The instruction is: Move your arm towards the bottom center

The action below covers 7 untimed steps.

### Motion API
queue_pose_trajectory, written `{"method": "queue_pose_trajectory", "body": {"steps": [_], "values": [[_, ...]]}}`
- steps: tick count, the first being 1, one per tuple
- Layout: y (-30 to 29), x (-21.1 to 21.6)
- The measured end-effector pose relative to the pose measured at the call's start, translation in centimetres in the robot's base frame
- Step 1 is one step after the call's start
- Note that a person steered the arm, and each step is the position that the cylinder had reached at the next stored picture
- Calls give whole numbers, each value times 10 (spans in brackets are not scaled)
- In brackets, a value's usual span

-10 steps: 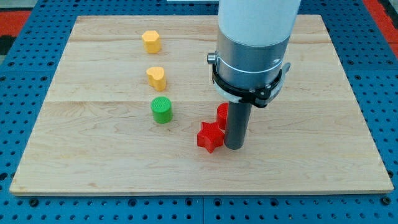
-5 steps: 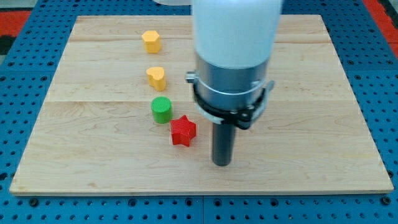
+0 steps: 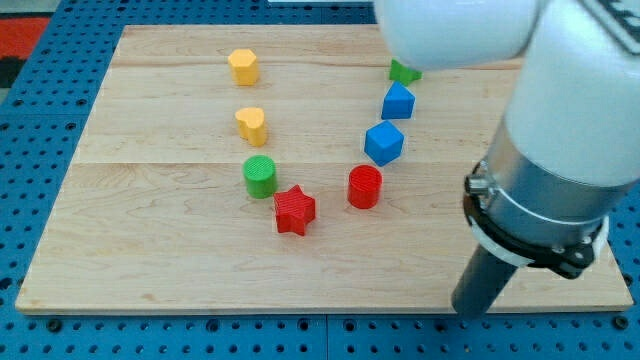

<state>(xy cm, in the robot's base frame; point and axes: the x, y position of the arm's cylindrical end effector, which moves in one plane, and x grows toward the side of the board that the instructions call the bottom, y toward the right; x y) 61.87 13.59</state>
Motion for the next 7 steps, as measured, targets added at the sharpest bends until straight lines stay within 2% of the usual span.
{"method": "queue_pose_trajectory", "body": {"steps": [3, 4, 6, 7], "values": [[13, 0], [10, -14], [-71, -15], [-143, -19]]}}
